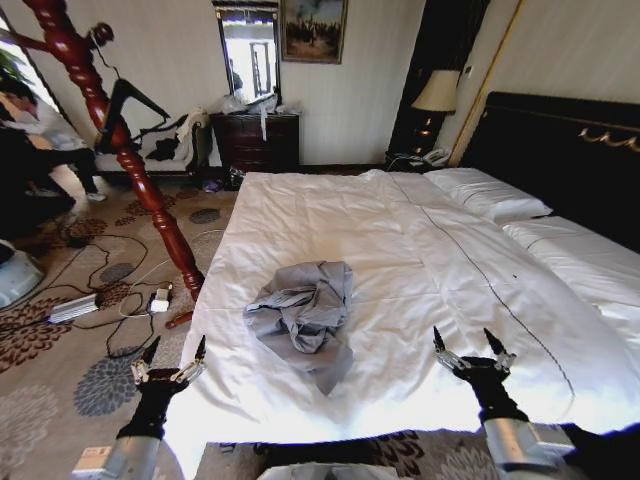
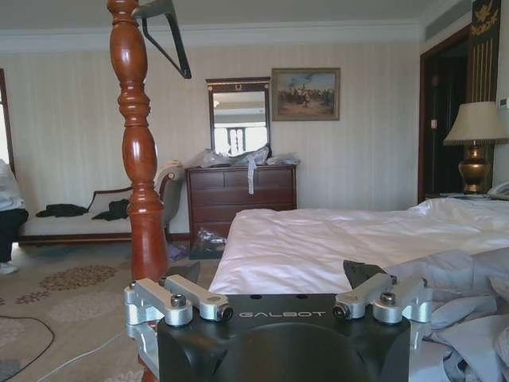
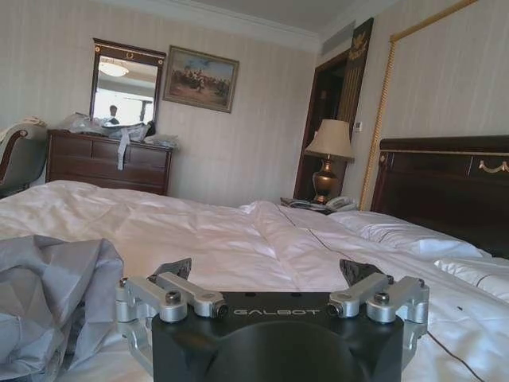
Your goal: Pick up the clothes from the bed and hang them on the clothes hanger.
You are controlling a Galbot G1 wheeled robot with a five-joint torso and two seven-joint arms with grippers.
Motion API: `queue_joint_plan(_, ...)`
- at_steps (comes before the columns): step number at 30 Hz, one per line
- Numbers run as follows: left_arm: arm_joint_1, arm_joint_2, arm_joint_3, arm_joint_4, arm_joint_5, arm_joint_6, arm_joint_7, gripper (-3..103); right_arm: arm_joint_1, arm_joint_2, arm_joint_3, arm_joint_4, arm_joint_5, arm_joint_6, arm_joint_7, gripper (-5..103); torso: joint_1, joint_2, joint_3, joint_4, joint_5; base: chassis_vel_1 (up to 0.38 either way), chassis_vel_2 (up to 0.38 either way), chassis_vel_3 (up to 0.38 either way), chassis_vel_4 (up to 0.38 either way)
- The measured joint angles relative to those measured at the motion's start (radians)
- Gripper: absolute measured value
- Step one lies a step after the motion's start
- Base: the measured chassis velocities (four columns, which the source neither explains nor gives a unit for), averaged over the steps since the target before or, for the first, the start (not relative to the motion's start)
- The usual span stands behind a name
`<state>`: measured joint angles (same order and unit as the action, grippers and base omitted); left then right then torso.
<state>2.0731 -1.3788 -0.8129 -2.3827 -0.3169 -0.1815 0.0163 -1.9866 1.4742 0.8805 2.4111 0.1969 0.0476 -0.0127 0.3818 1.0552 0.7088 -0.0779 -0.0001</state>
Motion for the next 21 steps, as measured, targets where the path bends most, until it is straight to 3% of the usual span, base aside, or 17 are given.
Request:
queue_joint_plan(4, 0.001, 0.001, -0.002, -0.006, 0.006, 0.000, 0.000, 103, -0.002, 0.000, 0.003, 0.007, 0.000, 0.001, 0.003, 100, 0.000, 0.000, 0.000, 0.0000, 0.0000, 0.000, 0.000, 0.000, 0.000)
queue_joint_plan(10, -0.012, 0.005, -0.011, -0.003, 0.012, 0.004, 0.000, 99, -0.007, -0.001, 0.004, 0.009, 0.001, 0.003, 0.006, 100, 0.000, 0.000, 0.000, 0.0001, 0.0000, 0.000, 0.000, 0.000, 0.000)
queue_joint_plan(14, -0.040, 0.038, -0.029, 0.001, -0.006, 0.029, 0.000, 99, -0.008, -0.003, 0.005, 0.008, 0.005, 0.003, 0.009, 100, 0.000, 0.000, 0.000, 0.0002, 0.0000, 0.000, 0.000, 0.000, 0.000)
queue_joint_plan(18, -0.099, 0.154, -0.039, -0.003, -0.073, 0.101, -0.019, 99, -0.005, -0.005, 0.007, 0.002, 0.015, -0.001, 0.018, 100, 0.000, 0.000, 0.000, 0.0000, -0.0001, 0.000, 0.000, 0.000, 0.000)
queue_joint_plan(19, -0.099, 0.154, -0.039, -0.003, -0.073, 0.101, -0.019, 99, -0.005, -0.005, 0.007, 0.002, 0.015, -0.001, 0.018, 100, 0.000, 0.000, 0.000, 0.0000, -0.0001, 0.000, 0.000, 0.000, 0.000)
queue_joint_plan(21, -0.137, 0.228, -0.039, -0.002, -0.137, 0.163, -0.036, 98, -0.001, 0.002, 0.008, 0.007, 0.035, -0.007, 0.034, 100, 0.000, 0.000, 0.000, 0.0000, -0.0001, 0.000, 0.000, 0.000, 0.000)
